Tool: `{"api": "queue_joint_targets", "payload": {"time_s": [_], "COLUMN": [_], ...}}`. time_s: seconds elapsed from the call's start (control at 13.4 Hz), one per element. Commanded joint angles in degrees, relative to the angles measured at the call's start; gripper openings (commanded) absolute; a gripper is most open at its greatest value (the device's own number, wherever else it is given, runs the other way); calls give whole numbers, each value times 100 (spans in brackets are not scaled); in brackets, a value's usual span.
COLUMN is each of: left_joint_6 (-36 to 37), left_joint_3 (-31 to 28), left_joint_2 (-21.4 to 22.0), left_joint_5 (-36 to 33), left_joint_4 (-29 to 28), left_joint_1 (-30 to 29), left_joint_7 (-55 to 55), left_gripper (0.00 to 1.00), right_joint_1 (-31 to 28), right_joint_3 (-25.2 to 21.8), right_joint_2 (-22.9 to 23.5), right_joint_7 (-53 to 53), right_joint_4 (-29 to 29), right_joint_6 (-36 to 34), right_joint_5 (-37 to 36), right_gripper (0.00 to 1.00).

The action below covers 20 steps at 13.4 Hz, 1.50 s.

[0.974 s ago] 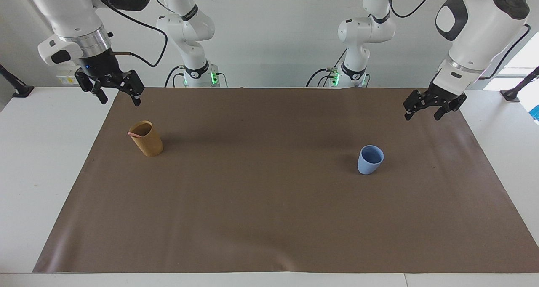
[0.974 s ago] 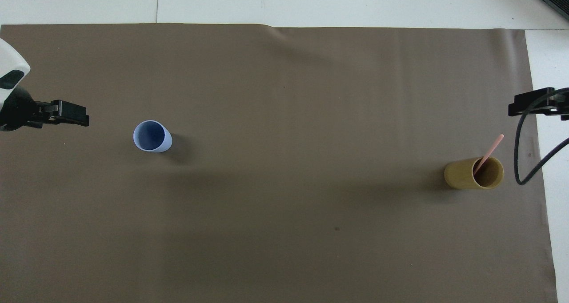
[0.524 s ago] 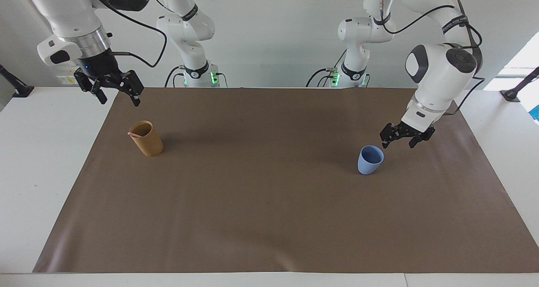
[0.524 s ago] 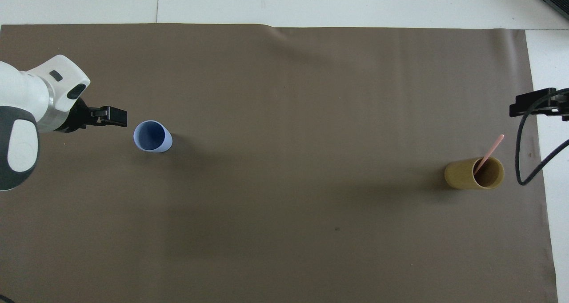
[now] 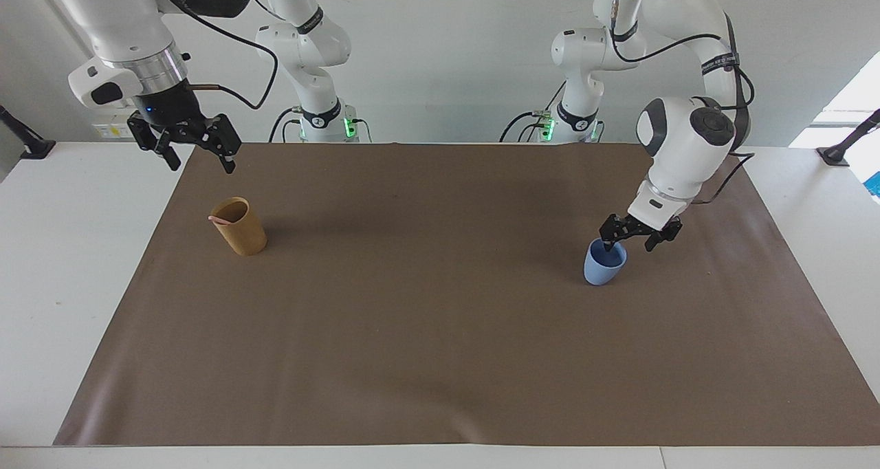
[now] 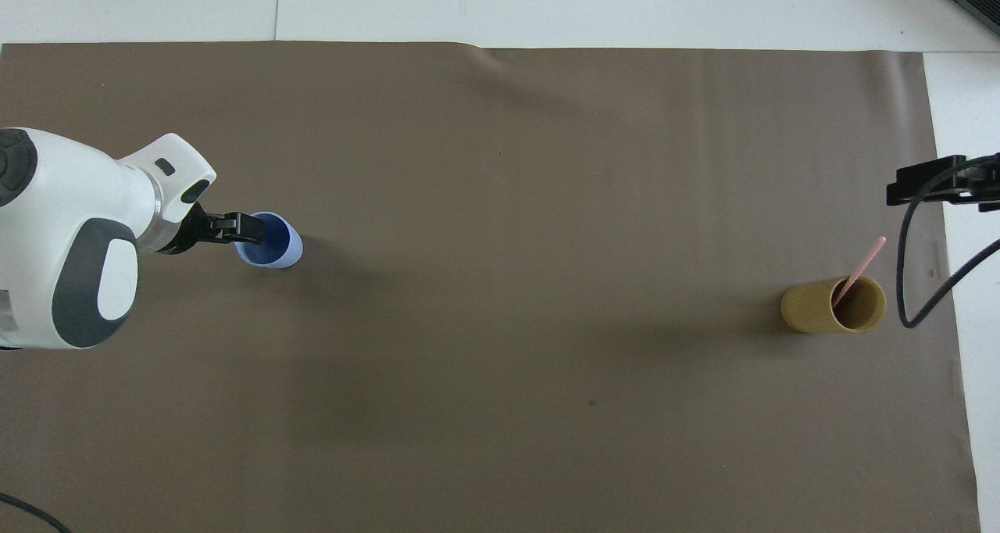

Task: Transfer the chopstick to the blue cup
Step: 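Reach the left gripper to the blue cup and grasp its rim, then carry the blue cup with the left gripper toward the table center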

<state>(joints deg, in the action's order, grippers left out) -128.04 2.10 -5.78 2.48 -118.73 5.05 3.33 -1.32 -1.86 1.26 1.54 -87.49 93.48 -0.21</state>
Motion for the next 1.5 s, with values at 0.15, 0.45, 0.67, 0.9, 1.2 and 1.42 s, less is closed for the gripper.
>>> {"api": "queue_joint_targets", "payload": {"time_s": [0.15, 0.45, 0.67, 0.9, 1.2, 1.42], "left_joint_6": [-537, -512, -503, -468, 390, 649], "left_joint_3": [-78, -78, -69, -69, -17, -16], "left_joint_2": [-134, -134, -143, -213, -108, -108], "left_joint_5": [-28, -28, -28, -28, -20, -28], "left_joint_4": [-282, -282, -238, -98, 576, 992], "left_joint_1": [75, 66, 75, 75, 197, 889], "left_joint_7": [36, -7, 1, 45, 306, 1543], "left_gripper": [100, 0, 0, 0, 0, 0], "right_joint_1": [-26, -26, -26, -26, -26, -26], "right_joint_3": [11, 11, 11, 11, 11, 11], "right_joint_2": [-56, -56, -56, -56, -56, -56], "right_joint_7": [-118, -118, -118, -118, -118, -118], "right_joint_4": [-57, -57, -57, -57, -57, -57], "right_joint_6": [-23, -23, -23, -23, -23, -23], "right_joint_5": [30, 30, 30, 30, 30, 30], "right_gripper": [100, 100, 100, 100, 100, 100]}}
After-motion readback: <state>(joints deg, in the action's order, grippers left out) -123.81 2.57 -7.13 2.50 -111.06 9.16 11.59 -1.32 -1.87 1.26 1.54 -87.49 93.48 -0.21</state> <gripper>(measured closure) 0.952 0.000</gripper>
